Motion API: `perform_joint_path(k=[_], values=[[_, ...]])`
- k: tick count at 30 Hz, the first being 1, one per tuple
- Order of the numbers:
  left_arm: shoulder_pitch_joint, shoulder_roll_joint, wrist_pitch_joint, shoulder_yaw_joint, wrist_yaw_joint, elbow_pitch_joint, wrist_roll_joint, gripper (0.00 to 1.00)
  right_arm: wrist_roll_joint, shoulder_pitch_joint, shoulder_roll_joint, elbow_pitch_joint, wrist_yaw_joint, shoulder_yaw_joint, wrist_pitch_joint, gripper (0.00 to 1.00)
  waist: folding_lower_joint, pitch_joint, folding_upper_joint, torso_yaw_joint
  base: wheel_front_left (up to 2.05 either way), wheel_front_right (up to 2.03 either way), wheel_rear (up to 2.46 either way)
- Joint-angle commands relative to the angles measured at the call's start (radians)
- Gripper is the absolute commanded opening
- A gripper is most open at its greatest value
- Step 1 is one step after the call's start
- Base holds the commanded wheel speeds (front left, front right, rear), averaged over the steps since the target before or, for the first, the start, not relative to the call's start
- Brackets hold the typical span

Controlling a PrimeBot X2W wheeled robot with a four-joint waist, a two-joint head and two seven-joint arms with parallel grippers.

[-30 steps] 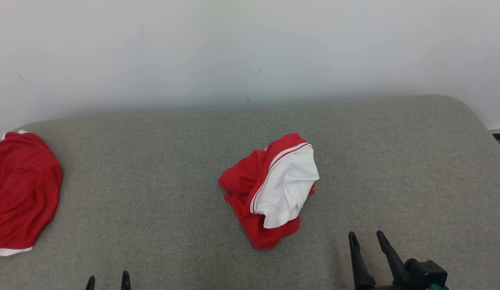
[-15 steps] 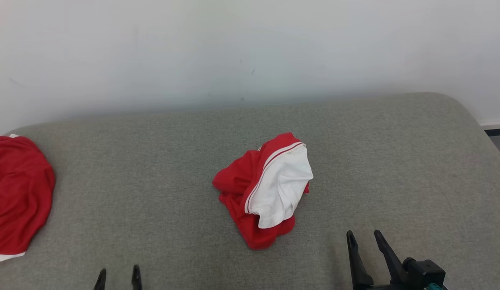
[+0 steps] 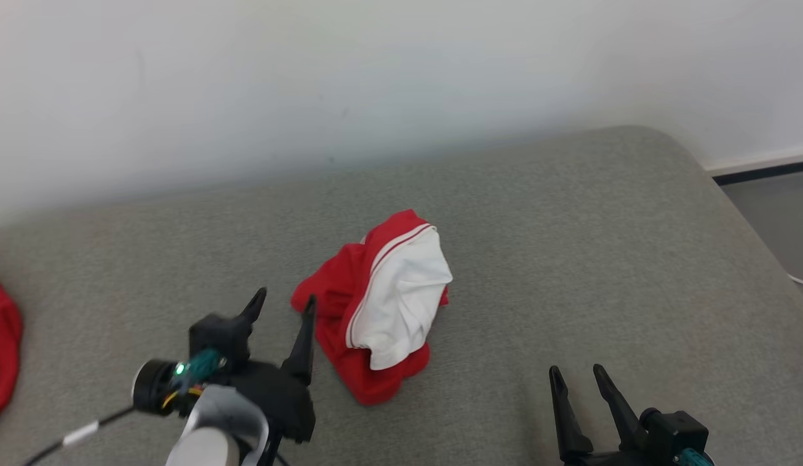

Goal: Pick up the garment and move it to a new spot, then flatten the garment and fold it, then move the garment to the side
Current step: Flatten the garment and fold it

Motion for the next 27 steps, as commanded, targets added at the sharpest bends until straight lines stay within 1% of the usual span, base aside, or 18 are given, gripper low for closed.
perform_joint_path(k=[1,6,10,13,15,19,20,21,22,27], values=[[-0.022,-0.001,0.014,-0.008,0.0,0.006,-0.009,1.0,0.004,-0.008,0.001,0.002,0.003,0.004,-0.006,1.0,-0.0001,0.009,-0.0001,-0.038,0.0,0.0,0.0],[-0.132,-0.004,0.174,-0.049,0.0,0.088,-0.048,1.0,0.013,-0.019,0.001,0.007,0.003,0.011,-0.009,1.0,-0.0001,0.022,-0.0001,-0.099,0.0,0.0,0.0],[-0.189,-0.006,0.272,-0.053,0.007,0.155,-0.083,1.0,0.023,-0.023,0.001,0.01,0.003,0.017,-0.01,1.0,-0.0001,0.039,-0.0001,-0.142,0.0,0.0,0.0],[-0.22,-0.006,0.32,-0.056,0.018,0.195,-0.088,1.0,0.031,-0.028,0.001,0.011,0.003,0.019,-0.012,1.0,-0.0001,0.055,-0.0001,-0.166,0.0,0.0,0.0],[-0.239,-0.006,0.369,-0.054,0.033,0.227,-0.098,1.0,0.042,-0.033,0.001,0.012,0.003,0.022,-0.015,1.0,-0.0001,0.067,-0.0001,-0.182,0.0,0.0,0.0],[-0.266,-0.006,0.383,-0.053,0.046,0.259,-0.105,1.0,0.048,-0.04,0.001,0.017,0.003,0.03,-0.017,1.0,-0.0001,0.079,-0.0001,-0.195,0.0,0.0,0.0],[-0.273,-0.002,0.385,-0.056,0.046,0.269,-0.103,0.8,0.049,-0.043,0.001,0.019,0.003,0.033,-0.017,1.0,-0.0001,0.081,-0.0001,-0.198,0.0,0.0,0.0],[-0.282,-0.001,0.371,-0.057,0.043,0.272,-0.102,0.45,0.052,-0.045,0.001,0.021,0.003,0.035,-0.018,1.0,-0.0001,0.082,-0.0001,-0.2,0.0,0.0,0.0],[-0.292,-0.001,0.36,-0.06,0.039,0.275,-0.102,0.0,0.053,-0.047,0.001,0.022,0.003,0.037,-0.018,1.0,-0.0001,0.083,-0.0001,-0.203,0.0,0.0,0.0],[-0.353,-0.007,0.261,-0.092,0.018,0.27,-0.131,0.0,0.056,-0.056,0.001,0.027,0.003,0.04,-0.02,1.0,-0.0001,0.084,-0.0001,-0.206,0.0,0.0,0.0]])
